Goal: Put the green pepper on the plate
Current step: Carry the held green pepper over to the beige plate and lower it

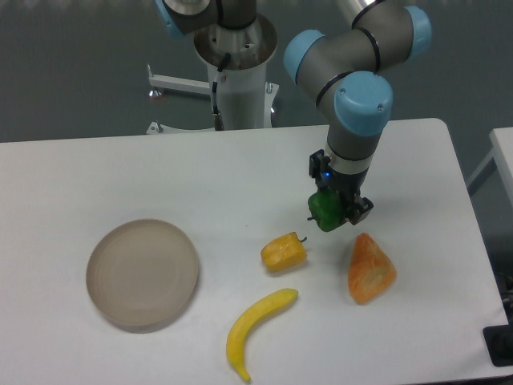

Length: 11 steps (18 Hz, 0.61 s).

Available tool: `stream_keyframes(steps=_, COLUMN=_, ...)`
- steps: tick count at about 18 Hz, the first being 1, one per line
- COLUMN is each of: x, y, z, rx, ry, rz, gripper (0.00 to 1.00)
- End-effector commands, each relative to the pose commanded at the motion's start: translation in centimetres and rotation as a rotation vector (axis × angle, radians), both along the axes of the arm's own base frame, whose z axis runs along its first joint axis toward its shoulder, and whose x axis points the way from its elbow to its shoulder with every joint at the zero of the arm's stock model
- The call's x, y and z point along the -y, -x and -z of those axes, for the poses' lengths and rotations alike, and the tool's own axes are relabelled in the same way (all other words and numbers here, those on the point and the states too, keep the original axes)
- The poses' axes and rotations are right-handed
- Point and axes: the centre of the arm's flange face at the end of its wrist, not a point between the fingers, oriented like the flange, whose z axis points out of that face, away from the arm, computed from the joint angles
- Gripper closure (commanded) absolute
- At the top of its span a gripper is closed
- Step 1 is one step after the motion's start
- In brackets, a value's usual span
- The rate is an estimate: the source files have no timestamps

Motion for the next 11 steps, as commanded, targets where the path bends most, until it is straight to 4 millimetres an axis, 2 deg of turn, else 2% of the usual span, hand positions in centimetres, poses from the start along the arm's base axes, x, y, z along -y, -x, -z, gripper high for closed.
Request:
stream_keyframes(steps=5, x=-0.2, y=-0.3, z=-1.0, rx=0.006, ry=-0.021, rz=-0.039, gripper=0.77)
stream_keyframes(steps=7, x=-1.0, y=-2.7, z=-2.8, rx=0.008, ry=-0.057, rz=-0.045, gripper=0.78)
stream_keyframes(steps=9, x=-2.0, y=-5.1, z=-3.6, rx=0.006, ry=-0.07, rz=-0.048, gripper=0.79)
stream_keyframes(steps=11, x=-3.7, y=-9.0, z=-4.1, rx=0.015, ry=-0.082, rz=-0.043, gripper=0.79)
